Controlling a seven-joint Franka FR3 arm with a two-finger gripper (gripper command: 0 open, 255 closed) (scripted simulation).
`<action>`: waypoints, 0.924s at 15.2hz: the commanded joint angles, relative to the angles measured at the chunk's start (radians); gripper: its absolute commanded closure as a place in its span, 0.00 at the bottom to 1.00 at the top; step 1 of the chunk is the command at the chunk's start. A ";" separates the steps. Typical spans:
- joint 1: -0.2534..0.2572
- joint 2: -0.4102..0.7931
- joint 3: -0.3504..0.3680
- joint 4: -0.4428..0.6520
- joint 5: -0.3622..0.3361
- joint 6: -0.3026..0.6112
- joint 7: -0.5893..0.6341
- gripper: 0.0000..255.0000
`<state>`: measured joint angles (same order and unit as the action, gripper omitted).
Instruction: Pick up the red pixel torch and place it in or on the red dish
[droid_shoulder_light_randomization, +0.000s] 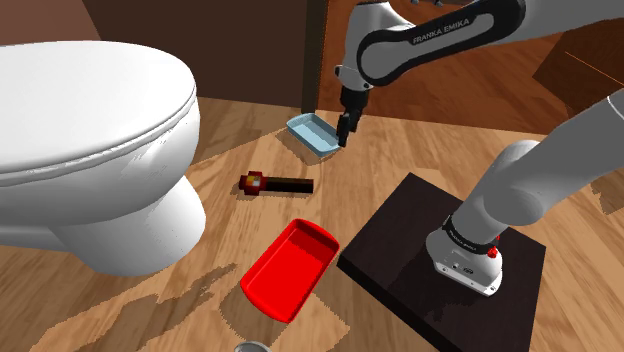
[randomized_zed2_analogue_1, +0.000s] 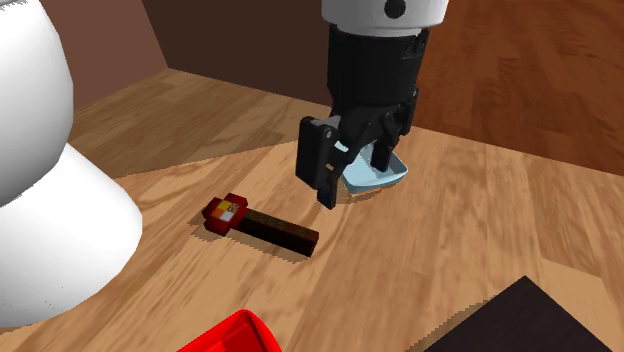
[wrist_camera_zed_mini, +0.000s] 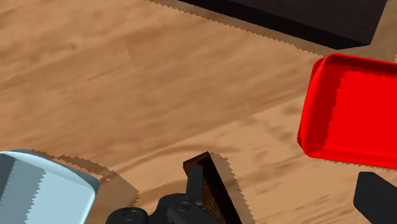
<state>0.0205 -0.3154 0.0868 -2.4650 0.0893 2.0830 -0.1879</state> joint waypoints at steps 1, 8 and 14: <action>0.002 0.079 0.003 0.012 -0.005 0.072 -0.019 0.00; 0.014 0.353 0.017 0.114 -0.033 0.261 -0.062 0.00; 0.029 0.591 0.024 0.252 -0.073 0.373 -0.085 0.00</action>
<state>0.0474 0.2408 0.1102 -2.2284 0.0224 2.4343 -0.2672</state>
